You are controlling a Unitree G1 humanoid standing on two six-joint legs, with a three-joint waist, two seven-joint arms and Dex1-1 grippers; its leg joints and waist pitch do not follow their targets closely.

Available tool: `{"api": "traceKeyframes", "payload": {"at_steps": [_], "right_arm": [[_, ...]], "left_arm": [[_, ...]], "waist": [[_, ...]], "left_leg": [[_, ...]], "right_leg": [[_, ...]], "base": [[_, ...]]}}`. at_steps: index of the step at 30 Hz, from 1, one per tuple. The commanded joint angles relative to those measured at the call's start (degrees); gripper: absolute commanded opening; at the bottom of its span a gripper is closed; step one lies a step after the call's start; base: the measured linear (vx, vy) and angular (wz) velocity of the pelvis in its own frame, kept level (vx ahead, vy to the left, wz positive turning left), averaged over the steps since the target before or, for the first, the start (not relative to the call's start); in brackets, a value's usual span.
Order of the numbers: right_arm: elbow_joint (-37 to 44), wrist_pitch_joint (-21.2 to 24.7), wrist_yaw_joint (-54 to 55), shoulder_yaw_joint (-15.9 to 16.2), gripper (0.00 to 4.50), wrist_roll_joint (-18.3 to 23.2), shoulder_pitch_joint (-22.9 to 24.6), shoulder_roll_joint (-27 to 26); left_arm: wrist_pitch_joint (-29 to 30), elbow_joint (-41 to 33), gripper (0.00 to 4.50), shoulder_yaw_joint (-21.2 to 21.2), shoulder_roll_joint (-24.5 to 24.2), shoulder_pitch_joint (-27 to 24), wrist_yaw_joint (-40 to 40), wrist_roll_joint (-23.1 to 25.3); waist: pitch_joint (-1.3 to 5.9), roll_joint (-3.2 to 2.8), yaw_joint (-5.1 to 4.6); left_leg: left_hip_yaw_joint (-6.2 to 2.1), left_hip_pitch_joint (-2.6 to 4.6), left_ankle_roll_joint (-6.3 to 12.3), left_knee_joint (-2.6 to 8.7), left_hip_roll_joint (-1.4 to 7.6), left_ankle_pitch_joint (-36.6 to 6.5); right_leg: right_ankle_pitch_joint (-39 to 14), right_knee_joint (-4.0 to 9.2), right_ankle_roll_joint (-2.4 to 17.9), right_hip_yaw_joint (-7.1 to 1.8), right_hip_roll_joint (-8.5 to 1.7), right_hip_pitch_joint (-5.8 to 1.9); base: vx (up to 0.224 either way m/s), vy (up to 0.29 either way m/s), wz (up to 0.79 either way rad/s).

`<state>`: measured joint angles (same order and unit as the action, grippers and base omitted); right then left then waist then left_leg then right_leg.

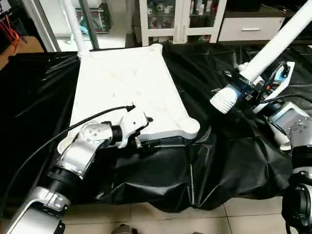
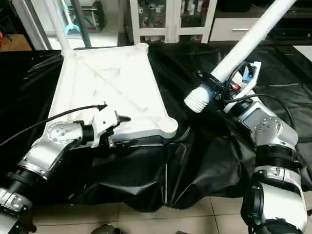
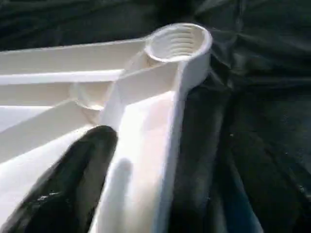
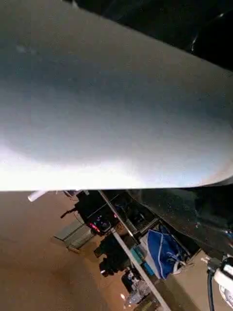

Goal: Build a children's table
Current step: Insert table leg to table base

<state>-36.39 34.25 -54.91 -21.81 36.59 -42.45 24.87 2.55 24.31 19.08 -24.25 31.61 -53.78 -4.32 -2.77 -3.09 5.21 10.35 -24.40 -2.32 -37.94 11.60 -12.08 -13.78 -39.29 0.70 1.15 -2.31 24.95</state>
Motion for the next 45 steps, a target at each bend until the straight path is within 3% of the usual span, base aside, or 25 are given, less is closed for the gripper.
{"api": "traceKeyframes", "payload": {"at_steps": [1,12,18,22,29,30,34,36,39,40,45], "right_arm": [[1.73,0.27,0.33,0.74,1.88,0.3,0.26,-0.09],[2.61,0.12,-0.33,2.19,1.88,-0.79,1.01,-0.4],[4.04,-1.0,-2.16,5.59,1.88,-2.93,3.25,-0.22],[5.38,-4.07,-2.2,8.21,1.88,-5.42,4.68,-0.79],[6.59,-6.64,-1.4,9.17,1.88,-6.17,4.55,-2.74],[6.37,-7.68,-1.04,9.24,1.88,-6.3,4.19,-3.19],[5.73,-11.57,-0.27,9.55,1.88,-7.43,3.43,-4.42],[6.24,-13.09,-0.7,10.8,1.88,-8.6,3.49,-4.89],[6.8,-14.73,-2.66,13.31,1.88,-10.53,4.49,-4.62],[6.84,-17.82,-5.74,16.85,1.88,-13.6,6.11,-3.53],[7.04,-18.9,-7.6,17.93,1.88,-14.06,7.37,-3.63]], "left_arm": [[1.26,-0.58,3.77,0.46,-0.96,-0.57,-2.93,-1.11],[-0.37,4.27,2.92,-0.58,1.34,1.74,-1.46,0.94],[-0.95,6.84,2.46,-0.2,0.17,2.74,-4.22,1.45],[-1.81,7.83,2.16,0.3,-0.69,2.67,-5.39,2.52],[-2.66,9.66,1.65,0.18,-1.31,3.2,-5.73,3.35],[-2.55,9.88,1.43,0.21,-1.38,3.27,-5.84,3.5],[-2.51,10.37,1.31,0.26,-1.19,3.07,-6.09,3.83],[-2.65,10.33,1.0,0.44,-0.92,2.63,-5.73,4.49],[-2.7,10.02,0.95,1.62,-0.99,1.65,-4.91,6.15],[-2.61,9.38,0.71,2.81,-1.13,0.52,-4.23,7.59],[-1.76,8.32,0.46,4.15,-1.4,-0.52,-3.33,9.39]], "waist": [[5.51,1.44,-0.12],[5.58,1.47,-0.21],[5.58,1.48,-0.2],[5.57,1.26,-0.27],[5.48,1.19,-0.39],[5.34,1.3,-0.42],[5.18,1.34,-0.6],[5.01,1.46,-0.68],[4.76,1.67,-0.89],[4.75,1.64,-1.0],[4.47,1.72,-1.11]], "left_leg": [[-0.19,1.83,8.53,2.46,1.18,9.6],[-0.21,1.76,8.5,2.51,1.21,8.78],[-0.2,1.7,8.41,2.47,1.04,8.65],[-0.29,1.79,8.26,2.51,1.24,8.22],[-0.32,1.89,8.5,2.59,1.33,8.38],[-0.3,1.87,8.52,2.67,1.33,8.19],[-0.26,1.99,8.35,2.79,1.31,7.47],[-0.26,1.91,8.34,2.86,1.29,7.45],[-0.22,1.89,8.56,2.99,1.29,7.09],[-0.3,1.9,8.77,2.91,1.4,7.04],[-0.37,1.95,9.05,3.18,1.54,6.27]], "right_leg": [[19.34,2.63,15.76,-1.49,-3.81,-4.31],[19.57,2.72,15.66,-1.5,-3.89,-4.48],[19.53,2.74,15.44,-1.5,-3.85,-4.54],[19.29,2.75,15.58,-1.5,-3.96,-4.4],[19.96,2.66,15.58,-1.57,-4.0,-4.29],[19.88,2.66,15.68,-1.6,-4.0,-4.25],[18.59,2.83,15.63,-1.64,-4.05,-4.15],[18.42,2.83,15.54,-1.65,-4.03,-4.18],[18.04,2.95,15.4,-1.71,-3.98,-4.19],[18.07,2.9,15.24,-1.62,-4.09,-4.12],[17.24,3.12,15.14,-1.72,-4.14,-4.16]], "base": [[0.0,0.0,0.0],[0.0,0.0,0.0],[0.0,0.0,0.0],[0.0,0.0,0.0],[0.0,0.0,0.0],[0.0,0.0,0.0],[0.0,0.0,0.0],[0.0,0.0,0.0],[0.0,0.0,0.0],[0.0,0.0,0.0],[0.0,0.0,0.0]]}}
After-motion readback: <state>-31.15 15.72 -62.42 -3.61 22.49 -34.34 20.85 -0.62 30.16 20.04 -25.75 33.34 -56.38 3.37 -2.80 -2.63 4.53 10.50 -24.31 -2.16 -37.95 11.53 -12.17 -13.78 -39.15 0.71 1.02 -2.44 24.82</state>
